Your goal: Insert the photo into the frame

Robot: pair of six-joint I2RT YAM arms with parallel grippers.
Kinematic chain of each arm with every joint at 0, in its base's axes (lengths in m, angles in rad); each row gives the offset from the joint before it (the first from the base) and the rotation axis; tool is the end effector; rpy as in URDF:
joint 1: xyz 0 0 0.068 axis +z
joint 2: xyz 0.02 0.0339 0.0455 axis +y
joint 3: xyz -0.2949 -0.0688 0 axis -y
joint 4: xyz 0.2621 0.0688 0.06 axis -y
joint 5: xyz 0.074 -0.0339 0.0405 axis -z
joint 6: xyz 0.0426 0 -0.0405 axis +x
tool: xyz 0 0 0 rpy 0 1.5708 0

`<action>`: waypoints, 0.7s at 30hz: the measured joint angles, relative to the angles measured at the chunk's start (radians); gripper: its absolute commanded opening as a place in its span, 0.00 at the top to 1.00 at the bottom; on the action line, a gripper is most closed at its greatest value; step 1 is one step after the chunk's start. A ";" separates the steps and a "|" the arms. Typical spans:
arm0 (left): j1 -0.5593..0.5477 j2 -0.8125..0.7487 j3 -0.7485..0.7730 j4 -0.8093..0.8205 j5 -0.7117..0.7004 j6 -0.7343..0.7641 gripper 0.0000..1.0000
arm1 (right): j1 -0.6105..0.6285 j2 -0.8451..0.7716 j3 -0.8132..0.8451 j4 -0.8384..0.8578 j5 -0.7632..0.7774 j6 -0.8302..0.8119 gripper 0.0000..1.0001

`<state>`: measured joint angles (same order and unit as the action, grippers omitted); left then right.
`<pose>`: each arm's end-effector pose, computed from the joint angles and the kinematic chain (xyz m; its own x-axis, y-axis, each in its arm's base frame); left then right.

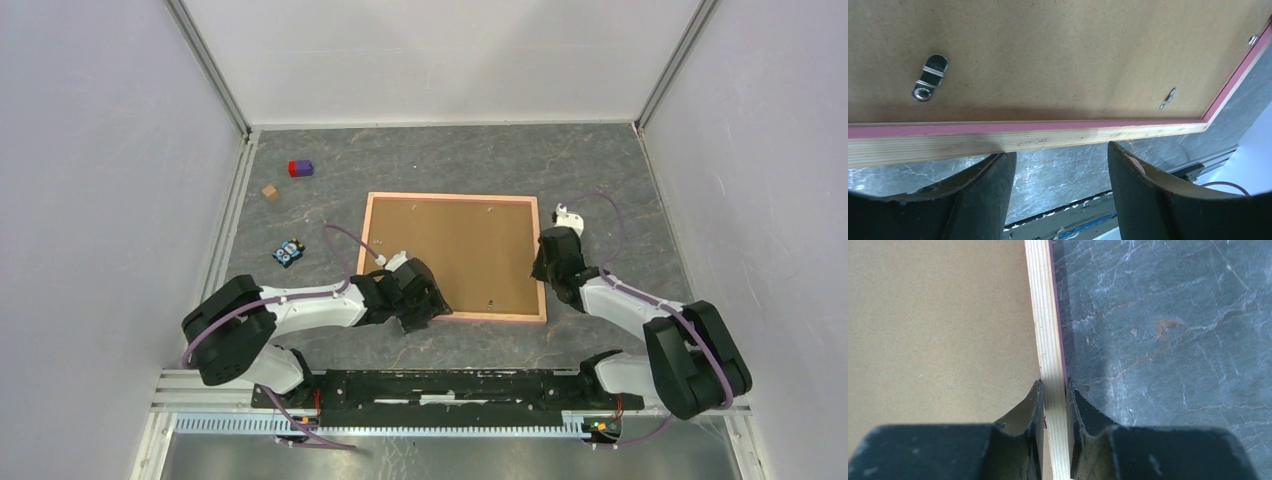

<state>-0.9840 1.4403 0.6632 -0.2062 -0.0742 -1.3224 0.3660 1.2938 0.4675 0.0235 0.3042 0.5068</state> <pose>0.1550 -0.2274 0.1679 -0.8962 -0.3980 -0.1961 -0.2481 0.8160 -0.5221 0.2293 0.0742 0.1626 -0.6587 0.2435 -0.7119 0.1974 0.9690 0.1488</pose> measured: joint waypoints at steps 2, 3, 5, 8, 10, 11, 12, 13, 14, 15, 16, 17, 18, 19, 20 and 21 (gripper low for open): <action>0.000 0.010 0.006 0.003 -0.003 -0.022 0.30 | -0.002 -0.028 -0.029 0.018 -0.008 0.015 0.91; 0.001 0.014 0.008 0.003 -0.004 -0.028 0.32 | -0.002 -0.055 -0.056 0.031 -0.015 0.027 0.94; 0.006 0.026 0.017 0.000 -0.010 -0.043 0.33 | 0.001 -0.135 -0.129 0.056 -0.029 0.068 0.97; 0.023 0.039 0.032 -0.019 -0.023 -0.063 0.35 | 0.008 -0.221 -0.199 0.079 -0.032 0.117 1.00; 0.042 0.049 0.048 -0.046 -0.030 -0.080 0.37 | 0.017 -0.270 -0.240 0.093 -0.031 0.152 0.99; 0.057 0.058 0.061 -0.065 -0.029 -0.087 0.39 | 0.026 -0.293 -0.259 0.100 -0.029 0.169 0.98; 0.073 0.069 0.076 -0.085 -0.029 -0.093 0.39 | 0.035 -0.312 -0.276 0.106 -0.025 0.185 0.96; 0.092 0.080 0.092 -0.106 -0.030 -0.100 0.40 | 0.049 -0.333 -0.293 0.112 -0.020 0.202 0.92; 0.105 0.088 0.102 -0.118 -0.030 -0.102 0.40 | 0.060 -0.344 -0.302 0.115 -0.018 0.213 0.89; 0.121 0.098 0.115 -0.134 -0.032 -0.102 0.40 | 0.076 -0.359 -0.311 0.116 -0.017 0.224 0.83; 0.137 0.106 0.126 -0.146 -0.036 -0.102 0.41 | 0.089 -0.368 -0.316 0.115 -0.019 0.232 0.79; 0.150 0.111 0.134 -0.156 -0.042 -0.102 0.42 | 0.100 -0.383 -0.321 0.113 -0.022 0.232 0.74; 0.159 0.114 0.137 -0.161 -0.047 -0.102 0.44 | 0.114 -0.389 -0.322 0.111 -0.024 0.229 0.67; 0.171 0.116 0.140 -0.167 -0.048 -0.102 0.45 | 0.122 -0.403 -0.323 0.106 -0.030 0.213 0.61; 0.181 0.119 0.143 -0.171 -0.047 -0.102 0.48 | 0.130 -0.417 -0.321 0.088 -0.039 0.187 0.57; 0.189 0.122 0.144 -0.171 -0.047 -0.102 0.51 | 0.138 -0.430 -0.317 0.061 -0.042 0.164 0.55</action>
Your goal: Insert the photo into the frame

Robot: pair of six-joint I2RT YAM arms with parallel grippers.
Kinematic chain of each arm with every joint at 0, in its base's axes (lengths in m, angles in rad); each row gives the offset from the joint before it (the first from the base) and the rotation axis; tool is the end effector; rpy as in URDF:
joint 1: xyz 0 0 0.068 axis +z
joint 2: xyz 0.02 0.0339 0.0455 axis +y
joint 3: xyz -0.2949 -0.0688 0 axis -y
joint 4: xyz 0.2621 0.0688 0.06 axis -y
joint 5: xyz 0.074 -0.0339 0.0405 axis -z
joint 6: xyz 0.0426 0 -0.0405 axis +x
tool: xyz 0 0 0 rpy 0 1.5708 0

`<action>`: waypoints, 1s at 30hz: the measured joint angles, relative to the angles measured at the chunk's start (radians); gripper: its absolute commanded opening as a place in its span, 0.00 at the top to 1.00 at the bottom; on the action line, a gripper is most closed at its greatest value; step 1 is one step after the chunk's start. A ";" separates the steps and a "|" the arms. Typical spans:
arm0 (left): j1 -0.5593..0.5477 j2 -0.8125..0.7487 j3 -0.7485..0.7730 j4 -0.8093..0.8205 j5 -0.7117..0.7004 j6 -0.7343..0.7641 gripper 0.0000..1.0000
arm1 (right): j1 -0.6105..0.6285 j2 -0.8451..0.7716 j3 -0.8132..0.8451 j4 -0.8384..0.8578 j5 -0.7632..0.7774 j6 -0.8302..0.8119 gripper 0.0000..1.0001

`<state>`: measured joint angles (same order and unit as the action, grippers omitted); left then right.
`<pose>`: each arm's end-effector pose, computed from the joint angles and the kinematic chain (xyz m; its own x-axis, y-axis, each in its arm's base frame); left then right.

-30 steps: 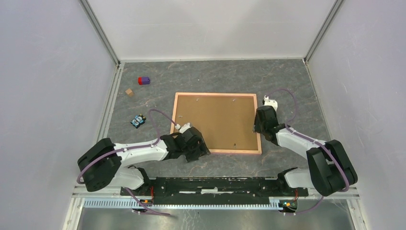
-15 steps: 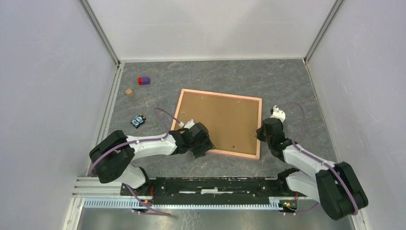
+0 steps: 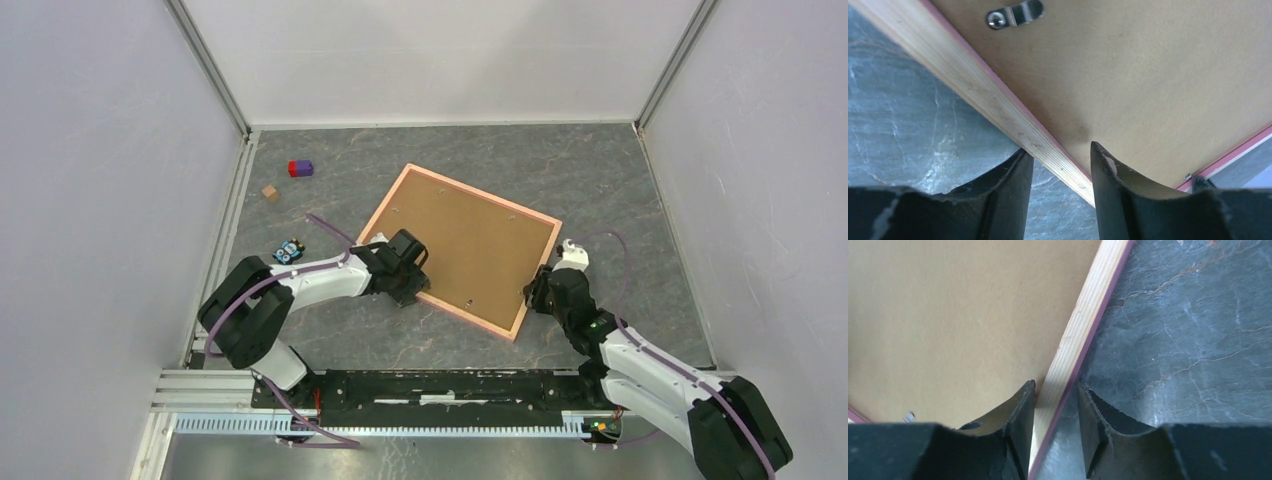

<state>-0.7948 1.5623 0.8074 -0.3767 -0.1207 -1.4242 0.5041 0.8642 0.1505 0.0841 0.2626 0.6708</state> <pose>0.2131 -0.2098 0.1672 -0.7581 -0.6297 -0.1699 -0.5289 0.7460 -0.4047 0.1446 0.0671 0.1438 -0.5796 0.3658 -0.7281 0.0990 0.9186 0.3827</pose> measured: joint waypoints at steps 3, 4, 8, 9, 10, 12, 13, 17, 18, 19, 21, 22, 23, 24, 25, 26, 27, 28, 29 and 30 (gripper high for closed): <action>0.022 0.018 0.017 -0.006 -0.001 0.006 0.66 | 0.019 -0.033 0.042 -0.114 0.011 -0.086 0.44; 0.026 0.030 0.029 -0.016 -0.003 0.022 0.68 | 0.020 -0.042 0.066 -0.149 0.021 -0.117 0.40; 0.037 0.066 0.075 -0.026 -0.016 0.078 0.75 | 0.018 -0.053 0.177 -0.205 0.087 -0.206 0.34; 0.042 0.070 0.079 -0.018 -0.019 0.106 0.77 | 0.016 -0.048 0.202 -0.210 0.100 -0.224 0.32; 0.047 0.073 0.083 -0.014 -0.018 0.137 0.85 | 0.009 -0.033 0.238 -0.217 0.111 -0.246 0.31; 0.063 0.085 0.100 -0.015 -0.001 0.228 0.95 | -0.011 0.011 0.303 -0.225 0.113 -0.286 0.29; 0.070 0.093 0.111 -0.018 0.008 0.268 0.98 | -0.026 0.035 0.329 -0.226 0.107 -0.302 0.28; 0.109 0.142 0.183 -0.042 0.060 0.478 0.98 | -0.121 0.148 0.414 -0.234 0.017 -0.364 0.24; 0.113 0.146 0.195 -0.047 0.063 0.525 0.98 | -0.147 0.176 0.425 -0.236 -0.016 -0.377 0.23; 0.114 0.148 0.202 -0.055 0.061 0.573 0.98 | -0.175 0.204 0.433 -0.239 -0.053 -0.388 0.23; 0.114 0.148 0.212 -0.088 0.042 0.656 0.98 | -0.217 0.270 0.454 -0.257 -0.111 -0.413 0.21; 0.117 0.146 0.216 -0.104 0.034 0.692 0.98 | -0.236 0.317 0.468 -0.275 -0.133 -0.431 0.21; 0.122 0.144 0.219 -0.117 0.025 0.723 0.98 | -0.241 0.341 0.473 -0.286 -0.139 -0.439 0.20; 0.128 0.140 0.219 -0.126 0.021 0.748 0.98 | -0.246 0.370 0.481 -0.305 -0.143 -0.452 0.20; 0.136 0.137 0.218 -0.131 0.021 0.768 0.98 | -0.247 0.396 0.485 -0.323 -0.148 -0.463 0.20; 0.146 0.134 0.216 -0.133 0.024 0.783 0.98 | -0.247 0.415 0.485 -0.342 -0.156 -0.475 0.20; 0.154 0.132 0.213 -0.131 0.026 0.790 0.98 | -0.247 0.423 0.485 -0.354 -0.163 -0.481 0.20; 0.161 0.130 0.209 -0.128 0.029 0.796 0.98 | -0.246 0.427 0.485 -0.365 -0.177 -0.488 0.20; 0.167 0.129 0.206 -0.123 0.032 0.799 0.98 | -0.243 0.427 0.484 -0.375 -0.190 -0.494 0.20; 0.171 0.129 0.205 -0.121 0.038 0.802 0.98 | -0.239 0.426 0.482 -0.378 -0.199 -0.496 0.20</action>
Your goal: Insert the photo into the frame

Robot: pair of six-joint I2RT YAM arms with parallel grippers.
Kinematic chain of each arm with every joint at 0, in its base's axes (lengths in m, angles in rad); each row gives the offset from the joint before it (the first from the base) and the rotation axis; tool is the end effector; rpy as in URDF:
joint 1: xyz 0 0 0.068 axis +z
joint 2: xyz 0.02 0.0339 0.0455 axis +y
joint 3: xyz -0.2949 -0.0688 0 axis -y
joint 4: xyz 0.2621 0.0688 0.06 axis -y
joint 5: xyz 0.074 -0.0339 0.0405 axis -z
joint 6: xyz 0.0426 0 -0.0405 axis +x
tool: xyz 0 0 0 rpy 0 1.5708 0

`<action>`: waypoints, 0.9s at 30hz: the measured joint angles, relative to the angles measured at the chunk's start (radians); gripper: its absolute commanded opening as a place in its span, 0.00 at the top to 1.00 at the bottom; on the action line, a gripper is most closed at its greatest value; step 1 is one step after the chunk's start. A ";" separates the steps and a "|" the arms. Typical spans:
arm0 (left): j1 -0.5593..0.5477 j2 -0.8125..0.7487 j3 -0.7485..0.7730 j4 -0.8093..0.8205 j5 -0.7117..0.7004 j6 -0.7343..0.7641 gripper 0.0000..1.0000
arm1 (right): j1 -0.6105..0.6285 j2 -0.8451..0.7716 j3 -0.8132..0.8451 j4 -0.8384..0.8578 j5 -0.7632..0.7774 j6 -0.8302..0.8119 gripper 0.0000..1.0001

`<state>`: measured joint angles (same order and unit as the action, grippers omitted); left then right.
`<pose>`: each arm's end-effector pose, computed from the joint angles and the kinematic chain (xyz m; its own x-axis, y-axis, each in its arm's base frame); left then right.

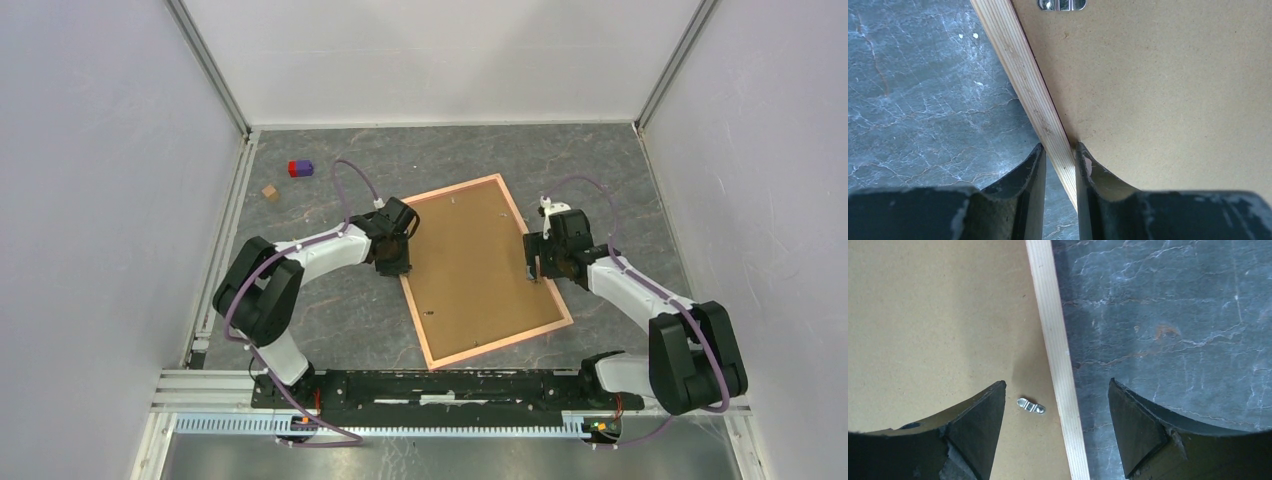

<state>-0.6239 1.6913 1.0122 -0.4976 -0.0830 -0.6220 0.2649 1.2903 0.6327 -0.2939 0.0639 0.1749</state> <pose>0.2795 -0.1968 0.1808 -0.9332 -0.0437 -0.3567 0.0155 0.9867 -0.1615 0.2421 0.0629 0.1893 -0.8131 -0.0407 -0.5807 -0.0853 0.9951 0.0498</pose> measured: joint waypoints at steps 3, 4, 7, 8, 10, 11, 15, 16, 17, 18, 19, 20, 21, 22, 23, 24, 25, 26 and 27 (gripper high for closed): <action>0.011 -0.011 -0.017 0.021 0.016 0.006 0.98 | 0.026 -0.001 -0.008 -0.008 -0.008 -0.006 0.24; 0.016 -0.018 -0.028 0.034 0.023 0.006 0.98 | 0.033 -0.001 -0.010 -0.015 -0.008 -0.008 0.27; 0.028 -0.033 -0.053 0.061 0.039 0.006 0.98 | 0.052 -0.001 -0.016 -0.029 -0.010 -0.014 0.29; 0.031 -0.035 -0.055 0.064 0.041 0.006 0.98 | 0.054 -0.001 -0.019 -0.032 -0.009 -0.014 0.30; 0.032 -0.038 -0.060 0.070 0.043 0.006 0.98 | 0.056 -0.001 -0.026 -0.034 -0.008 -0.016 0.31; 0.033 -0.039 -0.062 0.073 0.044 0.006 0.98 | 0.056 -0.001 -0.032 -0.034 -0.007 -0.015 0.34; 0.033 -0.041 -0.065 0.077 0.045 0.006 0.98 | 0.061 -0.004 -0.035 -0.029 0.001 -0.016 0.38; 0.033 -0.041 -0.066 0.078 0.045 0.006 0.98 | 0.063 -0.004 -0.035 -0.029 0.002 -0.016 0.38; 0.033 -0.041 -0.066 0.078 0.045 0.006 0.98 | 0.064 -0.004 -0.035 -0.029 0.004 -0.016 0.40; 0.033 -0.041 -0.066 0.078 0.045 0.006 0.98 | 0.065 -0.005 -0.037 -0.026 0.006 -0.015 0.42; 0.033 -0.041 -0.066 0.079 0.045 0.006 0.98 | 0.066 -0.006 -0.040 -0.021 0.008 -0.015 0.43; 0.033 -0.042 -0.066 0.079 0.046 0.006 0.98 | 0.067 -0.009 -0.043 -0.018 0.013 -0.015 0.44; 0.034 -0.042 -0.067 0.079 0.047 0.006 0.98 | 0.067 -0.010 -0.045 -0.015 0.018 -0.014 0.45; 0.034 -0.042 -0.067 0.080 0.048 0.006 0.98 | 0.068 -0.010 -0.046 -0.013 0.023 -0.012 0.46; 0.034 -0.042 -0.068 0.080 0.048 0.006 0.98 | 0.068 -0.010 -0.046 -0.011 0.027 -0.011 0.47; 0.034 -0.042 -0.068 0.080 0.048 0.006 0.98 | 0.069 -0.010 -0.046 -0.010 0.032 -0.010 0.49; 0.034 -0.043 -0.068 0.081 0.048 0.006 0.98 | 0.070 -0.008 -0.046 -0.010 0.035 -0.009 0.50; 0.034 -0.043 -0.069 0.081 0.048 0.006 0.98 | 0.073 -0.008 -0.046 -0.008 0.045 -0.005 0.51; 0.034 -0.043 -0.069 0.082 0.048 0.006 0.98 | 0.074 -0.007 -0.046 -0.006 0.051 -0.003 0.52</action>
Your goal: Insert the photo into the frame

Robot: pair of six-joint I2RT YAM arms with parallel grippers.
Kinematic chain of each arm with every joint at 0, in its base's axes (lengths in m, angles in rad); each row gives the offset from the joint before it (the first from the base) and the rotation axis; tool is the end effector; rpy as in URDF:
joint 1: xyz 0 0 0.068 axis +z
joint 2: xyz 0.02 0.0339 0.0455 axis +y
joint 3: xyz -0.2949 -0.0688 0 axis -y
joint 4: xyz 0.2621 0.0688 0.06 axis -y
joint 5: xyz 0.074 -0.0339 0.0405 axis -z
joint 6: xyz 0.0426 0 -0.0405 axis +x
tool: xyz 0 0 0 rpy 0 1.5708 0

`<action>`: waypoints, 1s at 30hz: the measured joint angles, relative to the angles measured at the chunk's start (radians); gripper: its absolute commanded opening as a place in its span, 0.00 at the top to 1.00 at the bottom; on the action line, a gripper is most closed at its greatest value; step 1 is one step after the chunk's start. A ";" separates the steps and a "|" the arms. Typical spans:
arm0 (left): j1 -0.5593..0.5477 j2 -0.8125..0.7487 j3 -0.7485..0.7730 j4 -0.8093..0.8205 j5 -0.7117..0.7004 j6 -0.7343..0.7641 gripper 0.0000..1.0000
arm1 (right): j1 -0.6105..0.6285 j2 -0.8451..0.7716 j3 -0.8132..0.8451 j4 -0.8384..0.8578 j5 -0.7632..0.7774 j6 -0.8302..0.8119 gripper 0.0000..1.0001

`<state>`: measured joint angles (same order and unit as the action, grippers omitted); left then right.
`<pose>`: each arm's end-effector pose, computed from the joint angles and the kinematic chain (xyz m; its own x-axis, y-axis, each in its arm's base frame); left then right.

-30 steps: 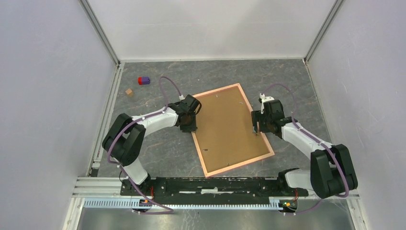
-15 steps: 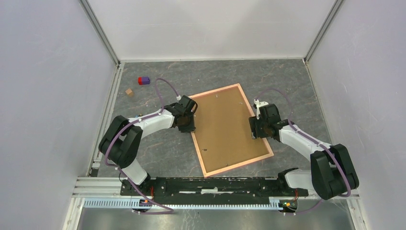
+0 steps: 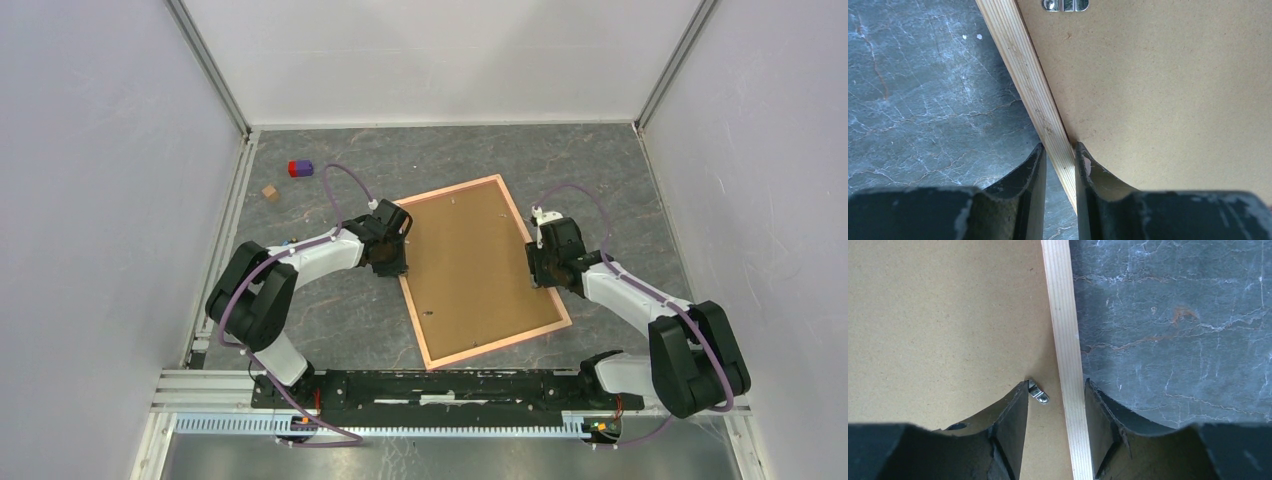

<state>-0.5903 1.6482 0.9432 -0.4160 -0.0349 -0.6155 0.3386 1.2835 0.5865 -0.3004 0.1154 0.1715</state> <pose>0.2766 -0.1836 0.1784 -0.9247 -0.0750 -0.3731 0.0119 0.9742 -0.2254 0.2271 0.0748 0.1764 -0.8270 -0.1115 -0.5510 -0.1318 0.9913 -0.0027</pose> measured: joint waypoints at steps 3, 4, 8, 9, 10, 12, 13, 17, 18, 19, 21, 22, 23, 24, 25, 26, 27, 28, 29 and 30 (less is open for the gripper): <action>0.000 0.000 0.000 0.000 0.000 0.000 0.98 | 0.005 0.001 -0.001 0.006 0.022 0.010 0.56; 0.000 0.000 0.000 0.000 0.000 0.000 0.98 | 0.007 0.001 -0.002 0.008 0.027 0.011 0.58; 0.000 0.000 0.000 0.000 0.000 0.000 0.98 | 0.013 0.000 -0.010 0.026 0.057 0.027 0.63; 0.000 0.000 0.000 0.001 0.000 0.000 0.98 | 0.013 0.000 -0.013 0.033 0.067 0.035 0.64; 0.000 0.000 0.000 0.000 0.000 0.000 0.98 | 0.013 0.000 -0.014 0.037 0.074 0.041 0.65; 0.000 0.000 0.000 0.001 0.000 0.000 0.98 | 0.013 0.000 -0.020 0.052 0.086 0.055 0.65; 0.000 0.000 0.000 0.001 0.000 0.000 0.98 | 0.015 0.000 -0.024 0.062 0.093 0.064 0.65; 0.000 0.000 0.000 0.001 0.000 0.000 0.98 | 0.017 0.000 -0.036 0.086 0.105 0.100 0.69; 0.000 0.000 0.000 0.001 0.000 0.000 0.98 | 0.020 0.000 -0.042 0.098 0.111 0.114 0.71; 0.000 0.000 0.000 0.001 0.000 0.000 0.98 | 0.020 0.000 -0.048 0.105 0.115 0.124 0.72; 0.000 0.000 -0.001 0.002 0.000 0.000 0.98 | 0.021 -0.006 -0.063 0.122 0.124 0.145 0.76; 0.000 0.000 -0.001 0.002 0.000 0.000 0.98 | 0.022 -0.011 -0.071 0.130 0.128 0.152 0.77; 0.000 0.000 -0.001 0.002 0.000 0.000 0.98 | 0.025 -0.018 -0.079 0.139 0.134 0.159 0.77; 0.000 0.000 -0.001 0.002 0.000 0.000 0.98 | 0.027 -0.022 -0.085 0.144 0.137 0.165 0.76; 0.000 -0.001 -0.001 0.002 0.000 0.000 0.98 | 0.030 -0.029 -0.094 0.153 0.141 0.169 0.73; 0.000 -0.001 -0.002 0.002 0.000 0.000 0.98 | 0.033 -0.037 -0.103 0.163 0.145 0.170 0.70; 0.000 -0.002 -0.002 0.003 0.000 0.000 0.98 | 0.034 -0.046 -0.111 0.174 0.145 0.170 0.67; 0.000 -0.002 -0.002 0.003 0.000 0.000 0.98 | 0.034 -0.053 -0.117 0.180 0.143 0.169 0.65; 0.000 -0.002 -0.002 0.003 0.000 0.000 0.98 | 0.034 -0.056 -0.117 0.183 0.143 0.169 0.61; 0.000 -0.002 -0.002 0.003 0.000 0.000 0.98 | 0.034 -0.056 -0.114 0.182 0.141 0.168 0.53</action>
<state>-0.5903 1.6466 0.9409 -0.4129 -0.0349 -0.6155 0.3729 1.2270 0.4721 -0.1188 0.2562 0.3397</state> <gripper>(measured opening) 0.306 0.341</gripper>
